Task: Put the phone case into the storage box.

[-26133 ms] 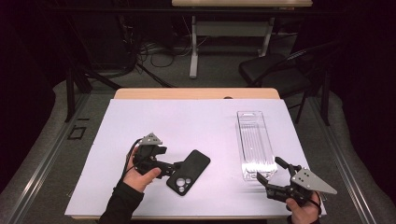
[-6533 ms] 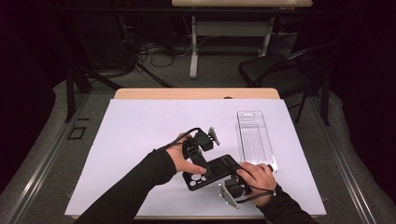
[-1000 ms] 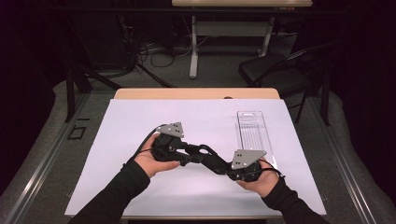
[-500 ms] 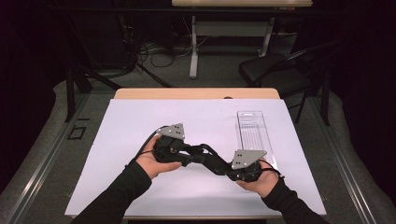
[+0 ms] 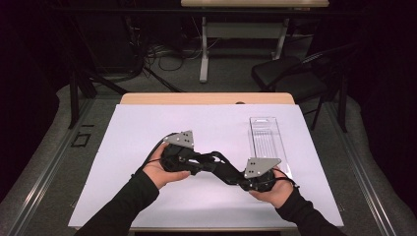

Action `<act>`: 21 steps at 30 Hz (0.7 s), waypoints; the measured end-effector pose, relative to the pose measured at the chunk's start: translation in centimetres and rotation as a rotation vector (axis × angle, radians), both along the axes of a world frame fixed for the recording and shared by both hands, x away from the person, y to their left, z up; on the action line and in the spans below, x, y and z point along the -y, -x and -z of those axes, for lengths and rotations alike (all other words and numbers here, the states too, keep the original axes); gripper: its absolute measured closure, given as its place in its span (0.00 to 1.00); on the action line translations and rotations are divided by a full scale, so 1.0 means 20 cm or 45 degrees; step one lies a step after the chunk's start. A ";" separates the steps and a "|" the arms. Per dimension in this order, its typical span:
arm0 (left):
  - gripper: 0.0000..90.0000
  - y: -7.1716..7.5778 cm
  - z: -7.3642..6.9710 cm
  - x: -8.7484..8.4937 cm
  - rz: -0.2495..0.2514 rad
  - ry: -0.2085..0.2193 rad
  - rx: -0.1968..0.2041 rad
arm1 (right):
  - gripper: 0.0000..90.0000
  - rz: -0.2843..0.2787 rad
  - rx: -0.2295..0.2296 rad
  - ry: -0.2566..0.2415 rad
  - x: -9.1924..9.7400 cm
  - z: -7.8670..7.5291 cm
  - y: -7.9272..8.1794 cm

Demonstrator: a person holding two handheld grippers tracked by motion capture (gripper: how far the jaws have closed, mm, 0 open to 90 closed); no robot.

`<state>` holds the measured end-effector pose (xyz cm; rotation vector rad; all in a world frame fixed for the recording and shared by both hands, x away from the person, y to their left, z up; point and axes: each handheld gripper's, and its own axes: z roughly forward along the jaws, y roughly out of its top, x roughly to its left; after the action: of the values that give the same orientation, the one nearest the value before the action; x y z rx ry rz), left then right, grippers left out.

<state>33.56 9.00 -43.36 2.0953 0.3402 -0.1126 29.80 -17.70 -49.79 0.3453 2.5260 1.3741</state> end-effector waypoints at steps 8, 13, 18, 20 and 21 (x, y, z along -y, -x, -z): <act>0.82 0.00 0.01 -0.01 0.010 0.013 0.007 | 0.98 0.000 -0.003 0.000 0.00 0.00 0.00; 0.83 0.00 0.00 -0.01 0.016 0.012 0.010 | 0.98 0.000 -0.002 0.000 0.00 0.00 0.00; 0.84 0.00 0.01 -0.01 0.022 0.008 0.001 | 0.98 0.001 -0.007 -0.001 0.00 0.01 0.00; 0.85 0.00 0.01 -0.01 0.025 0.007 0.001 | 0.98 0.001 -0.008 0.000 0.00 0.01 0.00; 0.86 0.00 0.01 -0.01 0.027 0.010 -0.001 | 0.98 0.001 -0.010 0.000 0.00 0.01 0.00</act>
<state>33.64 9.18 -43.49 2.0915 0.3178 -0.1267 29.84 -17.63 -49.96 0.3519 2.5318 1.3750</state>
